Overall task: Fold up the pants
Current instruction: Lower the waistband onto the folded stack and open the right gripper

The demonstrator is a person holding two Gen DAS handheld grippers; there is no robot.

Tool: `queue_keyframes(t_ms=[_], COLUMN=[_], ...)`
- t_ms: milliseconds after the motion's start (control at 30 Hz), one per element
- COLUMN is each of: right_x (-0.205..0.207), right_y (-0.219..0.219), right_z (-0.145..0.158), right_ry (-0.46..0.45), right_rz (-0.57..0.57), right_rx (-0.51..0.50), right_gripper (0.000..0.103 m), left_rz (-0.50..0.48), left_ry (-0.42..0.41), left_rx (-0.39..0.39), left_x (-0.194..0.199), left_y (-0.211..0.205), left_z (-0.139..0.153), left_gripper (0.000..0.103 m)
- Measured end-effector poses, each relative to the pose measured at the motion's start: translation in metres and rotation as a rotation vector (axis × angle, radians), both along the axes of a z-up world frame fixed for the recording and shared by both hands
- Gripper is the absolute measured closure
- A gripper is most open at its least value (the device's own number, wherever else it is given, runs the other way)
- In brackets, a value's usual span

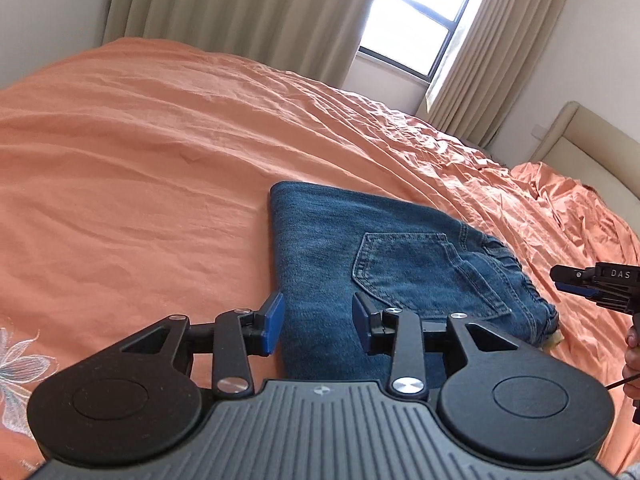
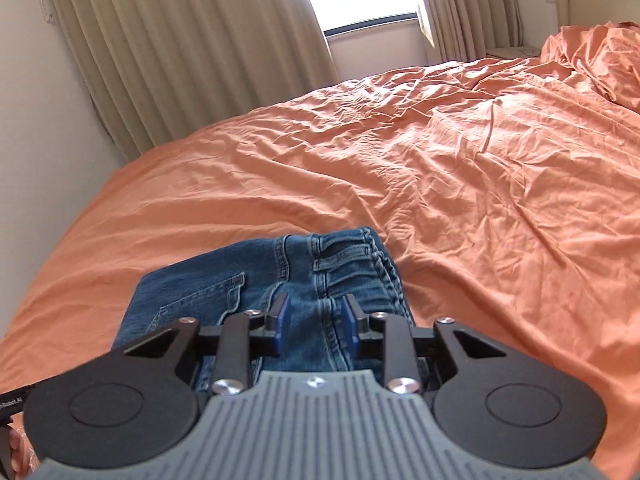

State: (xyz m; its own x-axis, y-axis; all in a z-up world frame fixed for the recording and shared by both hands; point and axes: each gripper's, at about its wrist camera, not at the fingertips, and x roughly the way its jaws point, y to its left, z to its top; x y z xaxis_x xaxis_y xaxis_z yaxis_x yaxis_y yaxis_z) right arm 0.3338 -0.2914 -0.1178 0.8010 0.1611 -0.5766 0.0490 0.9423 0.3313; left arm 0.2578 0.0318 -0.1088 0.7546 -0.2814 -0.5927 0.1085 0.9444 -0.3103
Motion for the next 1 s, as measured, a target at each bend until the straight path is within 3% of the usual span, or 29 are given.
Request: queue_keyframes(t_ms=[200, 333, 433, 500, 533, 600, 667, 800, 933, 1000], right_x=[-0.002, 0.009, 0.012, 0.012, 0.011, 0.012, 0.013, 0.016, 0.019, 0.020], right_y=[0.003, -0.006, -0.011, -0.010, -0.010, -0.012, -0.017, -0.028, -0.033, -0.035], right_z=[-0.021, -0.035, -0.042, -0.042, -0.042, -0.042, -0.043, -0.050, -0.060, -0.065], right_ry=[0.011, 0.057, 0.083, 0.078, 0.077, 0.086, 0.092, 0.126, 0.171, 0.183], right_rz=[0.028, 0.010, 0.002, 0.014, 0.015, 0.012, 0.006, -0.014, -0.030, -0.030], right_rx=[-0.014, 0.034, 0.079, 0.063, 0.064, 0.079, 0.114, 0.182, 0.213, 0.224], right_gripper=[0.079, 0.079, 0.079, 0.079, 0.079, 0.079, 0.079, 0.083, 0.096, 0.096], left_rz=[-0.089, -0.154, -0.177, -0.130, -0.124, -0.131, -0.170, -0.277, -0.319, -0.323], left_ry=[0.019, 0.063, 0.065, 0.059, 0.052, 0.032, 0.024, 0.000, 0.064, 0.098], left_rx=[0.119, 0.302, 0.483, 0.577, 0.580, 0.605, 0.688, 0.908, 0.945, 0.950], left_x=[-0.040, -0.057, -0.063, -0.059, -0.057, -0.053, -0.050, -0.059, -0.055, -0.054], left_y=[-0.021, -0.048, -0.070, -0.078, -0.079, -0.085, -0.096, -0.112, -0.103, -0.103], left_z=[0.015, 0.003, -0.017, -0.025, -0.026, -0.028, -0.031, -0.037, -0.048, -0.058], left_gripper=[0.043, 0.039, 0.040, 0.053, 0.054, 0.065, 0.078, 0.084, 0.088, 0.091])
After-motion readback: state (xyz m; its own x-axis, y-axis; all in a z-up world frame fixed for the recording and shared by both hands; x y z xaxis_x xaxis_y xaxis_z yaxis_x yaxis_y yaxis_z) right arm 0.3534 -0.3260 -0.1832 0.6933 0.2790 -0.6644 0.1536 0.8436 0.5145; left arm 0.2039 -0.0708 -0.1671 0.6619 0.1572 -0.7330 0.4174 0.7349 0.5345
